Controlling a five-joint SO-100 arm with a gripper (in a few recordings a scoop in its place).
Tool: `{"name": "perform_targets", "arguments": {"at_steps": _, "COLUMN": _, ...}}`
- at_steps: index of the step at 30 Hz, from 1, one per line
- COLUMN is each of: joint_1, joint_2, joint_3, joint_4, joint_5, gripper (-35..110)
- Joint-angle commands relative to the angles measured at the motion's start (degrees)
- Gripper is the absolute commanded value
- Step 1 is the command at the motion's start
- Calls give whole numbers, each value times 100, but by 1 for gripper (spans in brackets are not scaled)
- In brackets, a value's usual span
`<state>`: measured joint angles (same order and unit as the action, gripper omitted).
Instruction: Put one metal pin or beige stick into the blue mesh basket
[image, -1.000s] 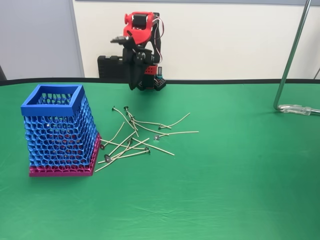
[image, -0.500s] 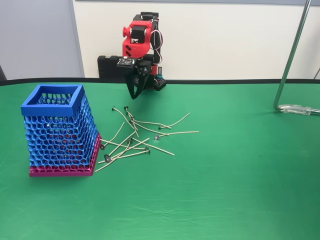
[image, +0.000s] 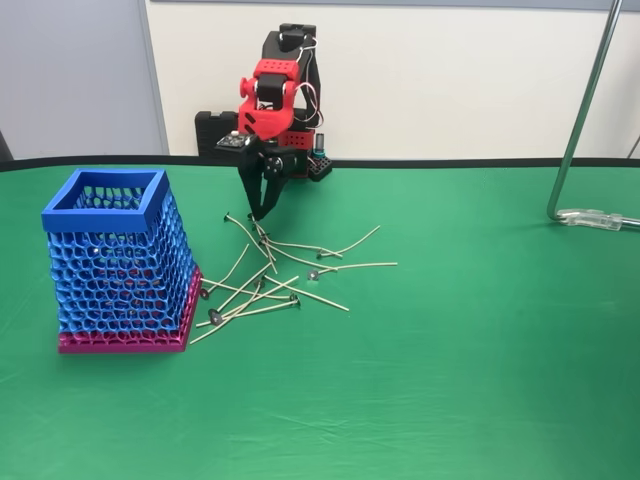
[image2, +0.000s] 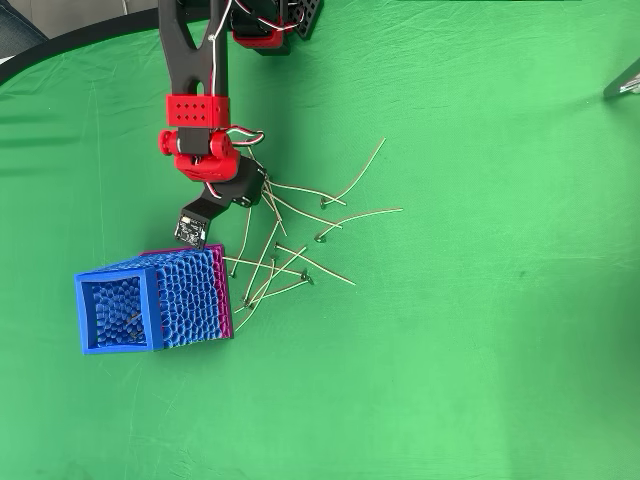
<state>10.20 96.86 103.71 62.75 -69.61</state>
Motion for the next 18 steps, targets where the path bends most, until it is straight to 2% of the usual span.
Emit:
{"name": "perform_targets", "arguments": {"at_steps": 1, "joint_1": -18, "joint_2": 18, "joint_3": 44, "joint_4": -79, "joint_5": 141, "gripper": 1}}
{"name": "perform_targets", "arguments": {"at_steps": 6, "joint_1": -53, "joint_2": 26, "joint_3": 132, "joint_4": -79, "joint_5": 237, "gripper": 9}}
{"name": "perform_targets", "arguments": {"at_steps": 18, "joint_1": 70, "joint_2": 0, "joint_3": 765, "joint_4": -431, "joint_5": 123, "gripper": 15}}
